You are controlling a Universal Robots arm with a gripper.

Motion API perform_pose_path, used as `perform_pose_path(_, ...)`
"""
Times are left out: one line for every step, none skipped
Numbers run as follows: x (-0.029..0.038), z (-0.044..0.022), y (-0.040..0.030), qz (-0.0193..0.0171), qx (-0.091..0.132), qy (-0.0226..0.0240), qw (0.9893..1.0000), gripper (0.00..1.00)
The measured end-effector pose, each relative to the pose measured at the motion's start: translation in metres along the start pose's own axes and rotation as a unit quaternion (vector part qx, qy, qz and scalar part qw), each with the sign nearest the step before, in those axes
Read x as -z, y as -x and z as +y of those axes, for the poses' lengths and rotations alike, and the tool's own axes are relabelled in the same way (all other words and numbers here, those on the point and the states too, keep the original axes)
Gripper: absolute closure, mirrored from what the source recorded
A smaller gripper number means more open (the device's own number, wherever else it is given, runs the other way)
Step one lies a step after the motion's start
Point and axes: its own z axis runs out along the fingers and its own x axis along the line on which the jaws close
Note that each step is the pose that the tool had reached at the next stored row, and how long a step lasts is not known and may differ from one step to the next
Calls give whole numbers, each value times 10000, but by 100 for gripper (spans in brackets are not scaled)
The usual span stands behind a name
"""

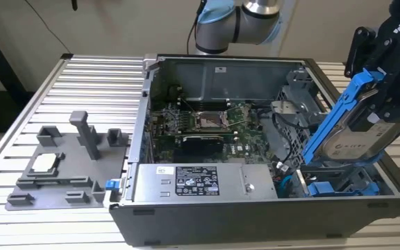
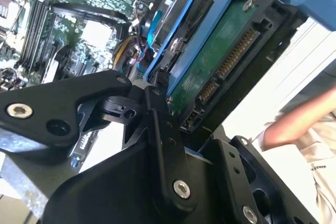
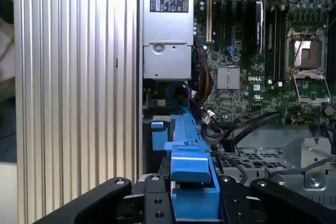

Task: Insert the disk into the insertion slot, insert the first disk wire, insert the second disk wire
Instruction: 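Insert the disk into the insertion slot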

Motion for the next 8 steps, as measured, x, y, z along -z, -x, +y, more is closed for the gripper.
perform_pose_path(-18, -2, -1, 0, 0, -2, 10000, 67)
perform_pose_path(-35, -3, -1, 1, 0, -5, 10000, 67)
perform_pose_path(-53, -4, -2, 1, 0, -9, 10000, 67)
perform_pose_path(-71, -6, -2, 1, 0, -13, 10000, 67)
perform_pose_path(-89, -8, -2, 1, 0, -18, 10000, 67)
perform_pose_path(-106, -10, -2, 1, 0, -23, 10000, 67)
perform_pose_path(-124, -14, -3, 0, 0, -28, 10000, 67)
perform_pose_path(-142, -18, -3, 0, 0, -31, 10000, 67)
